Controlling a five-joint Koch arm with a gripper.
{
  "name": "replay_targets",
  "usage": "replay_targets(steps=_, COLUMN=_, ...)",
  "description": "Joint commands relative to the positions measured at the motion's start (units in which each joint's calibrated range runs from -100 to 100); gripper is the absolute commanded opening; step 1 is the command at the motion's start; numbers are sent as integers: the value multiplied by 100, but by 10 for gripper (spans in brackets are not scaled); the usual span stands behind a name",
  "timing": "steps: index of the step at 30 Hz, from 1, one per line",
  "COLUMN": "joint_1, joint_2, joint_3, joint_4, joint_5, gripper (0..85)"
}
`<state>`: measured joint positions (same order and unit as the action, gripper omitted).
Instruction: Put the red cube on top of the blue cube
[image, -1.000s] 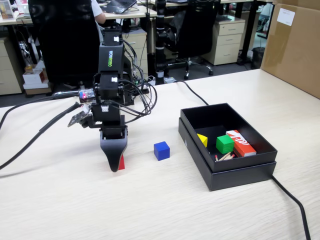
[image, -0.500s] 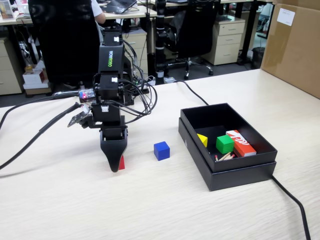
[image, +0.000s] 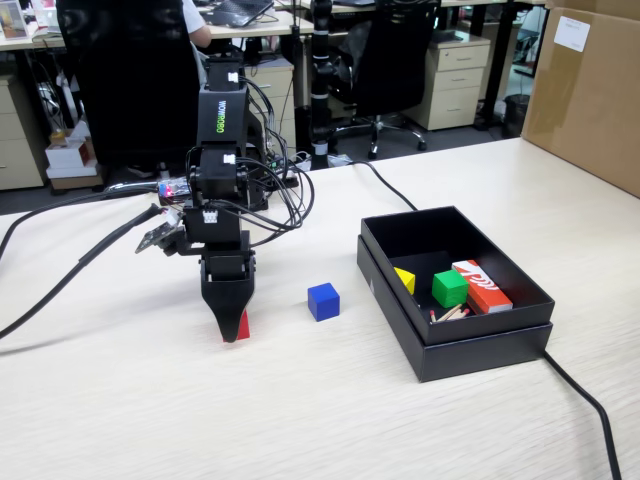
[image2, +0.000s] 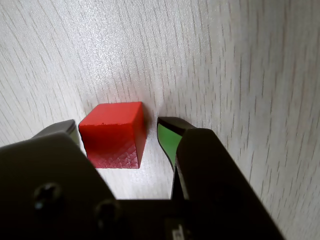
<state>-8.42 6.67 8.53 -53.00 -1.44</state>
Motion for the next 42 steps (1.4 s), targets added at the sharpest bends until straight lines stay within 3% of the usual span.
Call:
replay_targets(steps=1, joint_1=24, joint_2=-30, joint_3=62, joint_4=52, joint_5=29, gripper=242)
replay_targets(steps=9, joint_1=20, joint_2=-99, joint_3=62, joint_4=43, joint_5=34, gripper=233)
replay_targets(steps=13, joint_1=-5, joint_2=-282, joint_3=171, joint_4=52, joint_5=73, gripper=57)
replay_targets(steps=33, joint_1=68, joint_2=-2313, joint_3=-174, joint_4=43, joint_5=127, gripper=57)
replay_targets(steps=42, joint_1=464, joint_2=-3518, joint_3=-572, joint_4=34, joint_5=366, gripper=57)
